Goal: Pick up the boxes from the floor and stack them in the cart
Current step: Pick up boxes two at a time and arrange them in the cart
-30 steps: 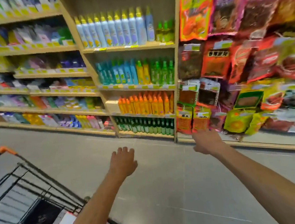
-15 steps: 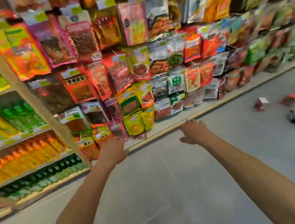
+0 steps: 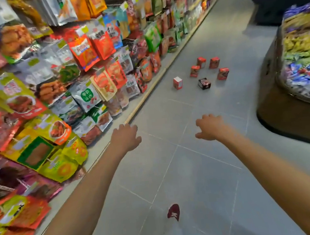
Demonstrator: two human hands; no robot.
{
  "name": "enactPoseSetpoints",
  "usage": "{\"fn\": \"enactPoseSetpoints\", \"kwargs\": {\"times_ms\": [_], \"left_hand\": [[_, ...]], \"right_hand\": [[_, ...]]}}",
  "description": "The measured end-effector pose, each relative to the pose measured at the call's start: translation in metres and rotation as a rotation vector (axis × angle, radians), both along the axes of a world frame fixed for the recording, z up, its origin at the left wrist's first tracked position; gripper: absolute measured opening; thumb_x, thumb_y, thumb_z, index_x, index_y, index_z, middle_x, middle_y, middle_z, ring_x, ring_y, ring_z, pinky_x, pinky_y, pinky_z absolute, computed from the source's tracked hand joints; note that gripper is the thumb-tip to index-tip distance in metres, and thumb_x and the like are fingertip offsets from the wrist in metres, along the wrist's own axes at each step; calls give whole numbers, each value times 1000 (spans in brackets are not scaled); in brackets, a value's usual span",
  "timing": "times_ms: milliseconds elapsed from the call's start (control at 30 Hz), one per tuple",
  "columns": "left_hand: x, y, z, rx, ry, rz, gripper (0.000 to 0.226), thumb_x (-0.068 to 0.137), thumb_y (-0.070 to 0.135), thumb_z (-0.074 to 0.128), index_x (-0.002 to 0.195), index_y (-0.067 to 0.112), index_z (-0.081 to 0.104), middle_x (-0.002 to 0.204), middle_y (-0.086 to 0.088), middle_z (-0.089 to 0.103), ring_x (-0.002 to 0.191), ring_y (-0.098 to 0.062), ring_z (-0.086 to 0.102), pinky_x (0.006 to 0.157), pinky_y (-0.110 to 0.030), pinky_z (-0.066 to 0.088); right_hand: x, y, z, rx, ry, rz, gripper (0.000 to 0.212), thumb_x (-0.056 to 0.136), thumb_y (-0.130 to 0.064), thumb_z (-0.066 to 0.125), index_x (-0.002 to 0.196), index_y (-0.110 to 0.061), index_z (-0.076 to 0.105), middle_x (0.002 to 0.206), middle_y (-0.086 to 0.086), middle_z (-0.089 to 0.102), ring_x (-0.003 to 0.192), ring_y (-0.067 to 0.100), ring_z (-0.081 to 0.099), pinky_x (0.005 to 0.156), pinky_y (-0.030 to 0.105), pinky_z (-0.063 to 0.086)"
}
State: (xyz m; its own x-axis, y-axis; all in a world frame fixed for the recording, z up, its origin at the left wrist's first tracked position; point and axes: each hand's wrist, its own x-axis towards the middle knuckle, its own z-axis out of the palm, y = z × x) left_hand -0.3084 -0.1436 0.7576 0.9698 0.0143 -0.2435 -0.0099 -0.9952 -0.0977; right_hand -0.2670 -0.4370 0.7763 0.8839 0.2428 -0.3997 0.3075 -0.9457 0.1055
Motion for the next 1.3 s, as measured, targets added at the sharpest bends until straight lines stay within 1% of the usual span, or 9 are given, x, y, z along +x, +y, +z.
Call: {"fn": "enactPoseSetpoints", "kwargs": {"times_ms": [100,233,433,567,800,900,1033,1100,1300], "left_hand": [[63,-28,-9,-17,12,-84,46,96,46,45,131,16,50,127,-12,54,118,-32,50,94,-45,45],[154,-45,-23,8,36,-176,46,97,45,44,133,16,48,131,-11,53,121,-31,48,96,-44,42],[298,-62,-27,-23,62,-222,46,96,46,45,132,17,49,132,-9,54,120,-30,51,95,-44,45],[378,-78,-28,-31,59,-277,46,95,45,46,132,17,50,129,-10,55,118,-30,52,93,-43,45],[523,-92,-49,-28,92,-278,46,96,44,47,132,16,50,129,-10,54,121,-30,50,95,-42,42],[599,-100,-58,-33,91,-252,45,95,44,48,130,15,51,128,-10,55,120,-30,52,92,-43,44],[708,-111,-58,-7,94,-219,42,95,41,48,126,13,52,126,-10,57,116,-30,55,88,-41,46],[758,-116,-57,0,86,-201,41,95,41,48,125,13,52,125,-11,57,115,-31,55,87,-41,46],[868,-121,-53,-24,129,-181,41,94,41,48,124,13,53,125,-13,58,115,-33,56,87,-42,47]], "right_hand": [[46,-30,-5,-21,21,-61,56,94,-49,53,141,-19,45,141,10,45,130,32,43,104,45,37],[125,-59,-10,-48,39,-126,56,93,-51,53,140,-20,46,139,10,48,126,32,46,103,44,41],[240,-93,-7,-71,81,-214,55,94,-50,52,139,-19,47,137,9,49,123,30,49,100,42,44],[310,-108,-12,-78,107,-255,55,95,-50,51,139,-19,46,137,9,49,122,29,50,97,41,44],[455,-124,-45,-81,154,-277,57,93,-52,52,140,-20,45,140,9,46,126,31,47,102,46,42],[532,-133,-58,-90,169,-267,59,93,-53,51,142,-21,44,142,8,45,128,31,45,105,49,40],[641,-146,-59,-69,191,-250,58,94,-52,52,142,-20,44,141,8,46,126,30,47,101,43,43],[696,-152,-60,-77,178,-245,58,94,-52,52,141,-20,45,139,8,48,124,30,49,100,42,44],[825,-155,-58,-62,195,-222,55,94,-52,51,140,-22,46,138,7,48,126,28,48,100,40,43]]}}
